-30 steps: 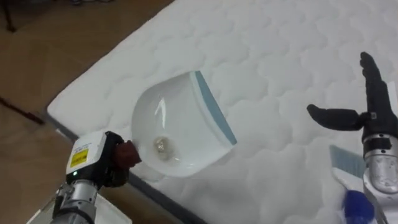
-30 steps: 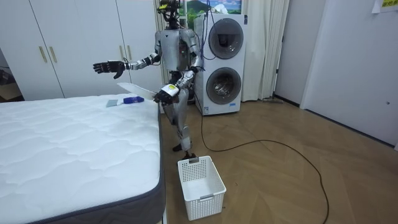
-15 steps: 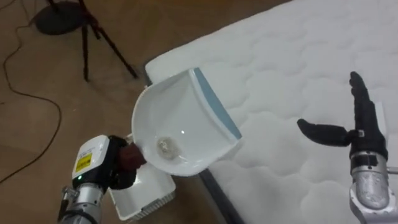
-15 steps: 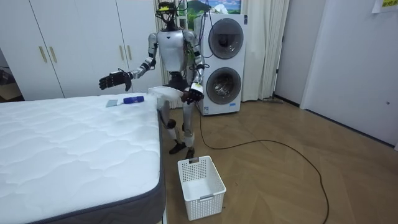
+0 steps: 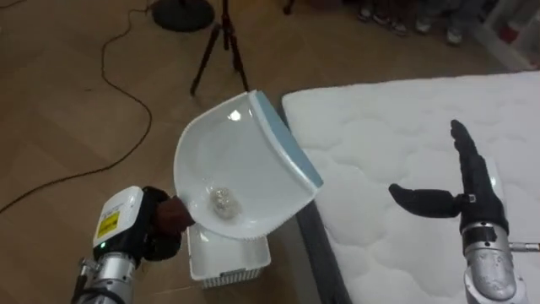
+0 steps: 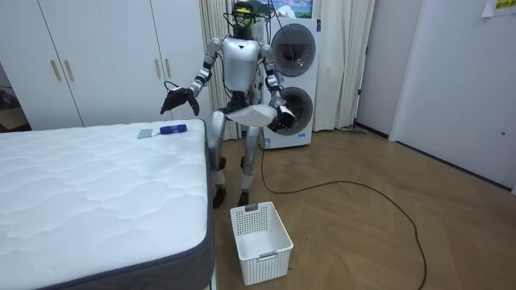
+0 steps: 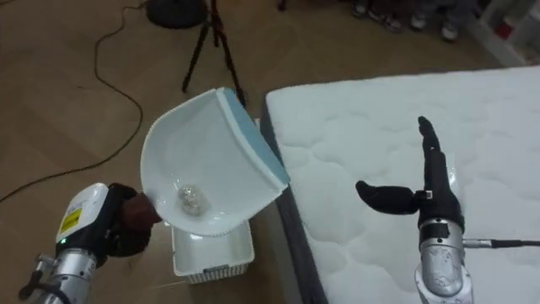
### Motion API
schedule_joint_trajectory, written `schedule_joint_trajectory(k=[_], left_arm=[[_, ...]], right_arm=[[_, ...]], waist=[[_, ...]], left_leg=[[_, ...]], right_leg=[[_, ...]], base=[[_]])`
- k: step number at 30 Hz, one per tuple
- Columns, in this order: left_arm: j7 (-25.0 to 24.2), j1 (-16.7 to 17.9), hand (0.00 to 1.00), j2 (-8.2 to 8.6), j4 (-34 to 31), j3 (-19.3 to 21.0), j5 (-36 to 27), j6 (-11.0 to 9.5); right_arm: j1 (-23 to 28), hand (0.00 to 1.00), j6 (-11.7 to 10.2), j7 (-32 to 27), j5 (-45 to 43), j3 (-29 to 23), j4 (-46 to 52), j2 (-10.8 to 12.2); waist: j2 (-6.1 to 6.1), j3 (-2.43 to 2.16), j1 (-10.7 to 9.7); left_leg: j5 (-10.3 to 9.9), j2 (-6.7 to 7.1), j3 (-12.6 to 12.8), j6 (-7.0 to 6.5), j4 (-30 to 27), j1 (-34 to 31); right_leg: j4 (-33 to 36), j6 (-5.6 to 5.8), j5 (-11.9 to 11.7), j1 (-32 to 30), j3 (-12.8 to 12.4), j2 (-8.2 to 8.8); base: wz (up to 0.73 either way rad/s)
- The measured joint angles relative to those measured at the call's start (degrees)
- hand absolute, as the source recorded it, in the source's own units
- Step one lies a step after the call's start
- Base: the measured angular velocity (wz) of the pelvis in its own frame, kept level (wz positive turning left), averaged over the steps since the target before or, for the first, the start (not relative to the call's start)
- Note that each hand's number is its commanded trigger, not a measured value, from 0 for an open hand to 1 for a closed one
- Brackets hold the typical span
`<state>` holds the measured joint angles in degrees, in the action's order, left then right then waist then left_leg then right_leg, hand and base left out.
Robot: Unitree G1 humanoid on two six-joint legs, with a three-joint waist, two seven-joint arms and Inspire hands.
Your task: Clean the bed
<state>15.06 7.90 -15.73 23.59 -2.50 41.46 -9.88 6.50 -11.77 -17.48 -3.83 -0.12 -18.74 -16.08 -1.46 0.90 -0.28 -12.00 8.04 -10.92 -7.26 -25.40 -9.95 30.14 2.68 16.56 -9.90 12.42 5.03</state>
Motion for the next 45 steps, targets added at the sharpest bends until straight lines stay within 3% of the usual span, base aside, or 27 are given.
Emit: schedule_joint_trajectory(k=[1, 3, 4, 5, 6, 7, 8, 9, 10, 11, 14, 16, 17, 18, 19, 20, 21, 22, 23, 24, 26, 28, 33, 36, 40, 43, 45], left_arm=[[0.0, 0.0, 1.0, -0.15, 0.01, -0.04, -0.08, 0.0], [-0.02, 0.01, 1.0, -0.26, 0.02, -0.24, -0.11, 0.0], [-0.05, 0.01, 1.0, -0.7, 0.04, -0.36, -0.56, 0.0], [-0.18, 0.12, 1.0, -1.45, 0.18, -0.35, -0.62, 0.03], [-0.34, 0.12, 1.0, -1.89, 0.2, -0.36, -0.62, 0.04], [-0.56, 0.12, 1.0, -2.84, 0.24, -0.4, -0.62, 0.04], [-0.64, 0.03, 1.0, -3.46, 0.62, -0.26, -0.58, 0.06], [-0.64, -0.18, 1.0, -3.32, 1.0, -0.2, -0.56, 0.15], [-0.64, -0.83, 1.0, -3.28, 1.97, -0.27, -0.68, 0.25], [-0.64, -1.13, 1.0, -3.28, 2.62, -0.36, -0.7, 0.31], [-0.51, -2.03, 1.0, -3.21, 7.46, -0.53, -0.78, 0.82], [-0.53, -2.38, 1.0, -3.21, 10.31, -0.5, -1.99, 1.76], [-0.71, -3.3, 1.0, -3.23, 11.57, -0.65, -2.78, 1.95], [-0.8, -4.1, 1.0, -3.26, 12.11, -0.78, -3.36, 1.94], [-0.87, -6.01, 1.0, -3.57, 12.48, -1.1, -3.88, 1.87], [-0.71, -8.33, 1.0, -4.32, 12.48, -2.48, -3.98, 1.69], [-0.62, -9.07, 1.0, -4.52, 12.71, -3.1, -4.06, 1.61], [-0.59, -9.34, 1.0, -4.43, 13.33, -4.11, -4.24, 1.57], [-0.58, -9.12, 1.0, -4.44, 13.91, -4.49, -4.33, 1.55], [-0.57, -9.09, 1.0, -4.48, 14.33, -4.56, -4.41, 1.56], [-0.53, -10.14, 1.0, -5.31, 16.25, -5.51, -4.88, 1.56], [-0.51, -11.62, 1.0, -6.21, 18.17, -6.64, -5.92, 1.52], [-2.09, -14.92, 1.0, -8.45, 20.93, -7.27, -5.93, 1.47], [-3.39, -17.55, 1.0, -11.15, 21.17, -7.32, -5.82, 1.46], [-4.56, -20.84, 1.0, -14.43, 23.68, -9.85, -5.95, 1.16], [-5.95, -22.22, 1.0, -16.3, 25.25, -12.37, -5.4, 2.22], [-6.65, -23.03, 1.0, -18.59, 26.17, -14.16, -4.94, 2.48]], right_arm=[[0.02, 0.0, -0.08, 0.05, -0.04, 0.06, 0.1, 0.43], [0.06, 0.0, -0.35, 0.08, -0.17, 0.37, 0.21, 0.46], [0.08, 0.0, -0.75, 0.08, 0.1, 0.69, 0.17, 0.46], [0.2, 0.0, -0.93, 0.15, 0.37, 1.33, 0.07, 0.46], [0.32, 0.0, -1.05, 0.25, 0.46, 1.46, 0.07, 0.45], [0.42, 0.0, -1.23, 0.5, 0.68, 1.48, 0.05, 0.45], [0.38, 0.0, -1.25, 0.73, 0.65, 1.4, 0.0, 0.31], [0.22, 0.0, -1.25, 0.83, 0.69, 1.21, -0.03, 0.13], [0.11, 0.0, -1.22, 0.92, 0.98, 1.15, -0.1, 0.18], [0.36, 0.0, -1.22, 1.03, 0.94, 1.31, -0.27, 0.21], [-0.28, 0.0, -1.3, 1.84, -0.96, 2.71, -3.57, 0.22], [-1.7, 0.0, -1.31, 2.05, -1.16, 4.54, -4.28, 0.07], [-2.44, 0.0, -1.39, 2.03, -1.16, 5.69, -5.33, -0.01], [-2.68, 0.0, -1.39, 2.09, -1.16, 5.82, -6.03, 0.16], [-2.76, 0.0, -1.37, 2.12, -1.22, 5.68, -7.48, 0.41], [-2.52, 0.0, -1.17, 2.11, -0.91, 5.48, -8.64, 0.11], [-2.59, 0.0, -1.01, 2.17, -0.97, 5.55, -9.46, 0.17], [-2.46, 0.0, -0.68, 2.51, -1.2, 5.6, -10.14, 0.2], [-2.85, 0.0, -0.75, 2.69, -1.66, 5.62, -10.13, 0.16], [-3.21, 0.0, -0.78, 2.68, -1.68, 5.66, -10.13, 0.16], [-3.7, 0.0, -0.88, 2.44, -2.18, 6.25, -11.26, 0.05], [-3.71, 0.0, -0.81, 2.56, -2.03, 6.96, -13.59, 0.05], [-3.75, 0.0, -0.78, 2.71, -1.43, 7.44, -15.11, -0.16], [-3.76, 0.0, -0.74, 2.71, -2.33, 7.46, -15.36, -1.06], [-3.41, 0.0, -0.75, 2.75, -3.44, 7.65, -15.5, -3.32], [-3.43, 0.0, -0.81, 2.22, -4.03, 7.75, -13.47, -4.8], [-3.97, 0.0, -0.85, 1.99, -4.7, 7.96, -13.64, -4.85]], waist=[[-0.04, 0.01, 0.35], [0.08, 0.1, 0.5], [0.21, 0.23, 0.74], [0.17, 0.22, 0.9], [0.14, 0.2, 0.85], [-0.06, 0.08, 0.57], [-0.49, -0.13, 0.24], [-0.08, -0.07, 0.13], [0.92, 0.22, -0.06], [0.97, 0.2, -0.16], [0.53, 0.11, 0.93], [1.07, 0.22, 1.45], [1.34, 0.49, 1.01], [1.37, 0.57, 0.36], [1.79, 0.6, -0.83], [1.65, 0.75, -0.98], [1.04, 0.72, -0.91], [0.68, 0.48, -0.94], [0.95, 0.65, -0.55], [1.29, 0.84, -0.5], [2.55, 0.77, -1.7], [2.82, 0.75, -2.55], [5.07, 0.78, -4.6], [6.49, 1.03, -5.89], [9.55, 1.23, -7.12], [11.92, 1.33, -8.03], [12.38, 1.57, -8.6]], left_leg=[[-0.02, 0.72, -1.12, 0.03, 0.03, 0.31], [-0.3, 1.63, -3.1, 0.56, -0.03, 0.6], [-1.0, 1.9, -3.55, 1.98, -0.21, 0.58], [-1.95, 1.83, -3.34, 4.98, -0.32, 0.56], [-2.32, 1.76, -3.16, 5.87, -0.29, 0.54], [-2.9, 1.69, -1.86, 6.81, -0.25, 0.33], [-3.56, 1.15, 2.17, 7.22, -0.43, -0.56], [-4.17, -0.2, 5.82, 7.01, -0.7, -1.16], [-4.44, -2.54, 11.52, 6.9, -1.93, -2.48], [-4.31, -3.06, 13.1, 6.73, -1.95, -2.31], [-3.91, -3.3, 13.9, 5.84, -2.86, -1.27], [-4.26, -3.84, 13.91, 5.36, -7.37, -3.59], [-4.08, -4.85, 14.98, 6.57, -13.24, -6.96], [-4.72, -6.0, 15.88, 6.8, -15.96, -9.14], [-6.01, -10.42, 15.91, 6.37, -15.49, -12.97], [-4.49, -15.35, 15.35, 6.45, -12.57, -16.05], [-4.21, -15.83, 16.66, 6.64, -13.46, -16.78], [-4.42, -15.34, 18.62, 6.24, -13.61, -16.74], [-4.41, -15.04, 19.45, 6.14, -12.99, -16.47], [-4.4, -14.92, 19.66, 6.12, -12.78, -16.46], [-3.36, -13.33, 19.82, 5.84, -11.53, -17.53], [-1.99, -12.63, 20.12, 5.85, -9.66, -17.46], [-1.29, -12.3, 20.16, 5.85, -9.49, -19.63], [-1.21, -11.7, 20.64, 5.67, -9.88, -21.16], [-0.87, -10.63, 22.69, 4.83, -9.11, -21.85], [-1.26, -10.29, 24.62, 3.93, -9.44, -22.62], [-1.27, -10.2, 25.86, 3.69, -9.46, -22.6]], right_leg=[[-1.26, 0.0, -1.12, -1.37, -2.63, -0.8], [-4.21, -0.09, -3.33, -2.83, -4.47, -1.76], [-6.27, -0.28, -5.23, -3.35, -5.13, -2.32], [-8.6, -0.68, -7.21, -3.53, -5.31, -2.85], [-9.52, -0.98, -8.29, -3.5, -5.43, -3.17], [-10.88, -1.7, -11.16, -3.04, -5.31, -3.45], [-11.86, -2.55, -12.71, -2.13, -4.46, -3.04], [-12.39, -2.39, -12.23, -1.82, -3.75, -2.97], [-12.45, -2.65, -11.82, -1.77, -2.81, -3.4], [-12.07, -2.71, -11.3, -1.94, -2.99, -3.48], [-9.2, -3.82, -8.66, -3.42, -3.37, -4.51], [-8.21, -4.96, -7.74, -3.52, -3.71, -4.5], [-8.06, -5.25, -7.22, -3.21, -4.09, -4.3], [-7.39, -5.05, -6.67, -3.39, -4.69, -4.33], [-3.95, -5.09, -5.36, -5.12, -4.77, -4.79], [1.83, -3.75, -2.28, -7.86, -5.01, -4.87], [4.1, -3.53, -0.57, -8.96, -5.08, -4.1], [5.78, -2.91, 1.14, -9.94, -4.57, -2.85], [5.59, -2.97, 1.54, -10.19, -4.24, -2.46], [5.39, -3.12, 1.66, -10.25, -3.75, -2.33], [5.52, -3.88, 2.38, -11.02, -1.68, -1.0], [5.45, -4.02, 2.51, -11.62, -1.59, 0.17], [6.46, -4.23, 2.56, -14.18, -1.33, 0.71], [8.21, -4.03, 3.01, -16.51, -1.54, 1.84], [9.44, -3.14, 3.45, -18.52, -2.27, 3.47], [11.03, -2.51, 4.12, -20.18, -3.17, 4.15], [11.9, -2.21, 4.31, -21.21, -4.59, 4.58]], base=[[0.69], [0.65], [0.44], [0.37], [0.3], [0.33], [0.29], [0.33], [0.29], [0.31], [-0.09], [-0.17], [0.19], [0.77], [1.06], [1.04], [0.7], [0.17], [0.0], [-0.13], [0.13], [0.19], [0.04], [0.0], [-0.01], [-0.03], [-0.13]])
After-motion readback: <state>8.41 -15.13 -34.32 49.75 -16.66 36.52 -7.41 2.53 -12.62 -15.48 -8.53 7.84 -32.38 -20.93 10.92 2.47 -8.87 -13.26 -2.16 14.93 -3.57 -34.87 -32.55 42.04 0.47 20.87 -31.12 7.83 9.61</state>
